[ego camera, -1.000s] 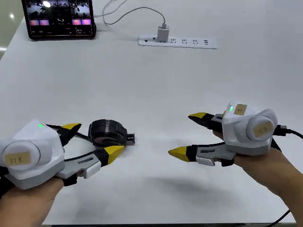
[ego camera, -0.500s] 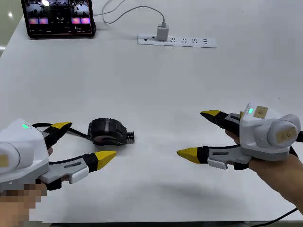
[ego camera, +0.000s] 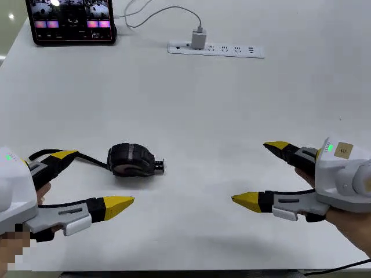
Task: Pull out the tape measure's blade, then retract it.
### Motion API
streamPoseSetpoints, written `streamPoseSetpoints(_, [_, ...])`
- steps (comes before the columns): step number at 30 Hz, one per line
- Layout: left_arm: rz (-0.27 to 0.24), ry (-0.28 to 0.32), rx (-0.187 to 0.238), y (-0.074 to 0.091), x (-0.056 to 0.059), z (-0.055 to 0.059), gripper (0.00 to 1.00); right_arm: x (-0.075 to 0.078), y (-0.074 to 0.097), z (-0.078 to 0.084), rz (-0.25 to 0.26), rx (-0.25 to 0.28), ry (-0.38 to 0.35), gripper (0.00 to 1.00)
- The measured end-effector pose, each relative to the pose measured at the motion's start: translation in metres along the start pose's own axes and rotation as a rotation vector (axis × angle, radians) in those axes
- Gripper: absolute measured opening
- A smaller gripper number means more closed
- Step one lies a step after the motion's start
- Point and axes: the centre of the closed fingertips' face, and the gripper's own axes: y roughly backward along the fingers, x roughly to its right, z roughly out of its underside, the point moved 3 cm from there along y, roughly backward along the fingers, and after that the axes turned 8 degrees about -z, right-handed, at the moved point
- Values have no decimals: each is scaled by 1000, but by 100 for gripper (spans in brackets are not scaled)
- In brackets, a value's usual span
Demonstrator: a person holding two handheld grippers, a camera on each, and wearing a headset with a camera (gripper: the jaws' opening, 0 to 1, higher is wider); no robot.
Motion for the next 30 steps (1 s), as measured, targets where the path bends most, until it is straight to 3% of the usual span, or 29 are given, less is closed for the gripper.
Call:
streamPoseSetpoints(13, [-3,-92,-40,9,-9,11,95,-2,13,15,12,-8,-18,93])
streamPoseSetpoints(15, [-10,-151,-46,10,-11,13,97,-3,14,17,10,-13,-21,95])
streamPoseSetpoints(18, [-3,-179,-51,10,-9,15,98,-5,16,21,7,-20,-23,98])
streamPoseSetpoints(30, [12,-216,-72,17,-14,22,99,-7,26,28,2,-42,-20,99])
